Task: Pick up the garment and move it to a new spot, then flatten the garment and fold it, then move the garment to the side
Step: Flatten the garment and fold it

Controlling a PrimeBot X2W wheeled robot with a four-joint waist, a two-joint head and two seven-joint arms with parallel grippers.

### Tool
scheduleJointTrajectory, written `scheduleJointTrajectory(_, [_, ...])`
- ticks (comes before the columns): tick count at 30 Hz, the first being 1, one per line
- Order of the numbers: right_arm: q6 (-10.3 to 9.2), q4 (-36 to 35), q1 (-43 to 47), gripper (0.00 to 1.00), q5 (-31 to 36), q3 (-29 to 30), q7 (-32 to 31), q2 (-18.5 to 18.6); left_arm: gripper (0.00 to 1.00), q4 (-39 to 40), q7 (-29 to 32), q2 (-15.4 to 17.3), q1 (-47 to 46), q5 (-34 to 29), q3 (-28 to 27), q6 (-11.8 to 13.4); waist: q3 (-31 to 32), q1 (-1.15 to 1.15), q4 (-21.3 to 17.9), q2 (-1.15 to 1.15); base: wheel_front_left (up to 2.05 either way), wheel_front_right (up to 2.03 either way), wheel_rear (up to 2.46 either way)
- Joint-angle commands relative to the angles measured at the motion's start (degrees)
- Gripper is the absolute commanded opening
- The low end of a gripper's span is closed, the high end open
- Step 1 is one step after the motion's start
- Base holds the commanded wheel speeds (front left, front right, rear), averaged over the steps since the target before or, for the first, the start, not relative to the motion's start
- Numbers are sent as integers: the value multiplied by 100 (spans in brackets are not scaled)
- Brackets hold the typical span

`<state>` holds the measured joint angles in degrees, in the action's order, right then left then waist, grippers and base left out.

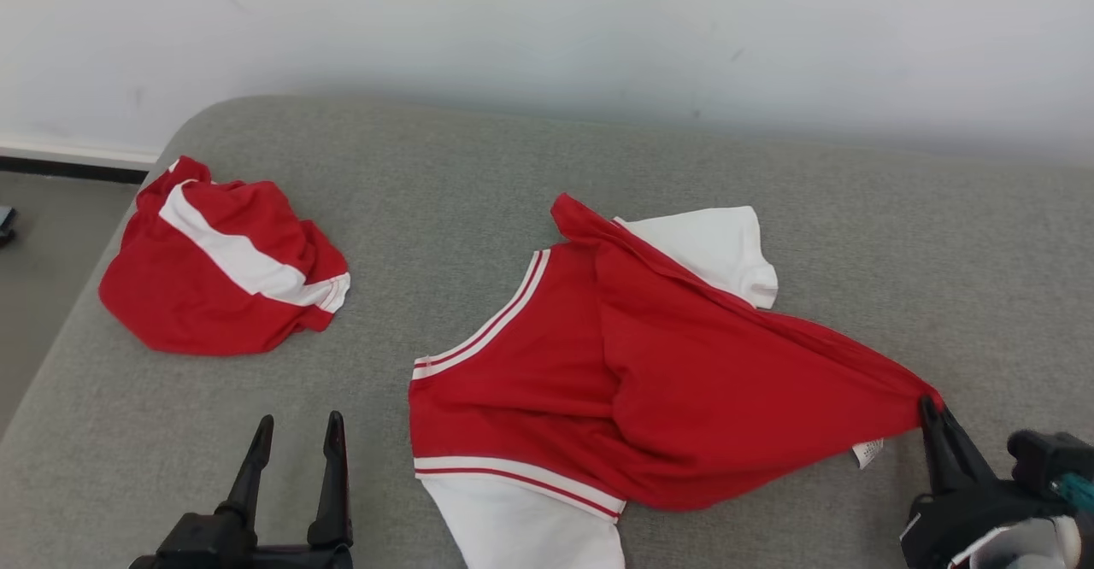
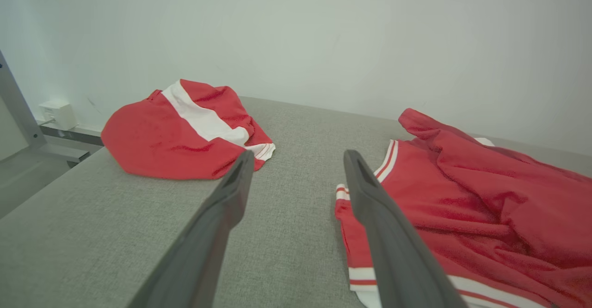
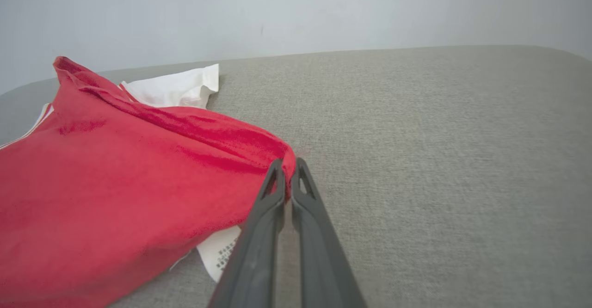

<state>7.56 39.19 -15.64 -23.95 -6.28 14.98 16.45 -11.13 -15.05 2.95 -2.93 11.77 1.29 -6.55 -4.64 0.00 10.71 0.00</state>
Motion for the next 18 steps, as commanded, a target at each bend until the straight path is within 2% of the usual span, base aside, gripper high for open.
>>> scheduleJointTrajectory(1, [-15, -85, 164, 0, 41, 43, 25, 33, 100, -10, -19, -9, 69, 32, 0, 4, 119, 0, -283, 0, 0, 0, 0])
scheduleJointTrajectory(7, [-15, -938, 1094, 0, -5, 559, -123, 0, 100, -48, -19, -8, 50, 55, 88, 28, 140, 0, -624, 0, 0, 0, 0])
scheduleJointTrajectory(17, [-15, -2374, 2585, 0, -139, 1622, -1030, -395, 100, -113, -19, -7, 5, 78, 137, 22, 101, 0, -737, 0, 0, 0, 0])
scheduleJointTrajectory(18, [-15, -2472, 2638, 49, -94, 1690, -1103, -419, 100, -119, -19, -8, 9, 79, 136, 21, 102, 0, -738, 0, 0, 0, 0])
